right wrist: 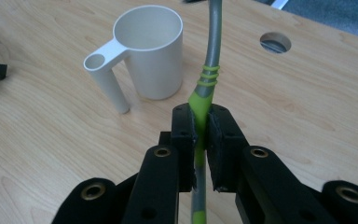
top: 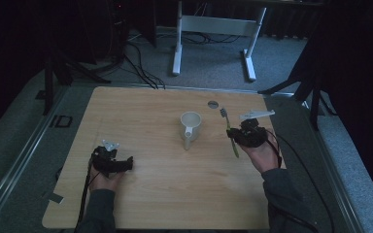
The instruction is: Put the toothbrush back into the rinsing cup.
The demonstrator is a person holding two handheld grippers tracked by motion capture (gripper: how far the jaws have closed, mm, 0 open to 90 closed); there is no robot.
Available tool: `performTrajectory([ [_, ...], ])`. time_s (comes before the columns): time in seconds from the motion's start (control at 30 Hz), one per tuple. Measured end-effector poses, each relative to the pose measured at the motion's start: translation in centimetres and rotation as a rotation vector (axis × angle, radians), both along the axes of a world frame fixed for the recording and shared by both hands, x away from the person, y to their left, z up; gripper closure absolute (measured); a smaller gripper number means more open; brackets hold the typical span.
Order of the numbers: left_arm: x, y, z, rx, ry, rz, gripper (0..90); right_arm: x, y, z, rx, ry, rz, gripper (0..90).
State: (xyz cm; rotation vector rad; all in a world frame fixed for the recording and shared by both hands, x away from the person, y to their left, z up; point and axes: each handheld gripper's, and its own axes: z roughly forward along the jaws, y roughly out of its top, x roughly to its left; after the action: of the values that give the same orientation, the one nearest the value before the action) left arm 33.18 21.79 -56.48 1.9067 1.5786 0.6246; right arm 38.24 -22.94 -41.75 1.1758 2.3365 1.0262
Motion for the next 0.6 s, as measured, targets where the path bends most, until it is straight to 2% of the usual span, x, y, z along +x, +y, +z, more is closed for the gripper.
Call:
performTrajectory([
  [0.6,0.02,-0.01,0.01,0.000,0.001,-0.001,3.8,-0.03,0.74,0.54,0.054,-0.081,0.001,81.9],
])
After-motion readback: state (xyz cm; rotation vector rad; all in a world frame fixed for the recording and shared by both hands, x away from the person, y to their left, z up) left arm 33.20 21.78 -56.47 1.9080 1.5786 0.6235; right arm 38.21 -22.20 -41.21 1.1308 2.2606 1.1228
